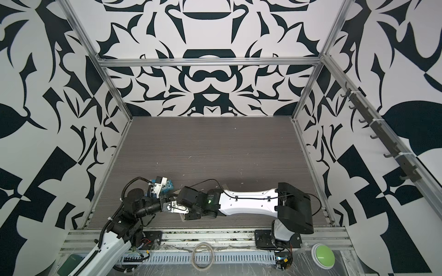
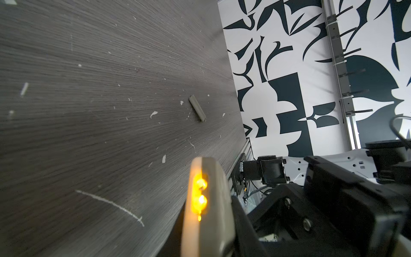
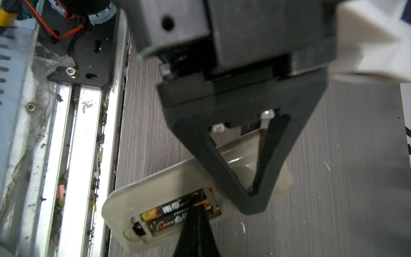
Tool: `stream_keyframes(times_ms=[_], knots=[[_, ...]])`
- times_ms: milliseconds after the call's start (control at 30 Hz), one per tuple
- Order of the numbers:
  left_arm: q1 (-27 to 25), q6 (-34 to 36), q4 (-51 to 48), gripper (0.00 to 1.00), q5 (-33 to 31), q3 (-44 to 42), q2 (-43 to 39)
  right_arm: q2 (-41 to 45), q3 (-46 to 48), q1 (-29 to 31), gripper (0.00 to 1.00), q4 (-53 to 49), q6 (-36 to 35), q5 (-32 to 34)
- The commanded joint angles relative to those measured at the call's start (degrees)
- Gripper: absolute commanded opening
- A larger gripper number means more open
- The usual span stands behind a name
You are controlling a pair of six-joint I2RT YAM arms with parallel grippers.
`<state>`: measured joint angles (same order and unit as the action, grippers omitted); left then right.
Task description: Load the batteries into the remote control
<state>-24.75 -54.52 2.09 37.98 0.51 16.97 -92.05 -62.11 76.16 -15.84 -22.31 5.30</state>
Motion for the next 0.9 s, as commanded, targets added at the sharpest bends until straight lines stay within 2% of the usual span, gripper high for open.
stream_keyframes(times_ms=[0, 200, 367, 600, 700, 867], knots=[[-0.65, -1.29, 3.81, 0.0, 5.53, 1.01, -1.07, -2.14, -0.95, -0.14, 0.0, -1.27, 1.28, 2.12], [-0.66, 1.3, -2.13, 0.0, 1.84, 2.47, -2.63, 0.69, -1.35, -0.14, 0.08, -1.92, 3.88, 4.11], [-0.7, 2.09, -6.47, 0.0, -1.46, 3.0, -5.26, 4.01, -0.5, -0.12, 0.19, -1.7, 5.61, 3.17], [-0.68, 2.66, -9.38, 0.0, -3.79, 3.27, -6.8, 9.34, 1.87, -0.28, 0.44, -1.94, 9.14, 3.3], [-0.65, 2.68, -9.14, 0.0, -3.88, 3.43, -6.62, 11.67, 3.13, -1.87, 0.54, -3.5, 11.91, 2.78], [-0.65, 2.83, -9.12, 0.0, -3.69, 3.49, -6.53, 16.12, 6.65, -6.98, 0.6, -5.12, 17.07, 1.85]])
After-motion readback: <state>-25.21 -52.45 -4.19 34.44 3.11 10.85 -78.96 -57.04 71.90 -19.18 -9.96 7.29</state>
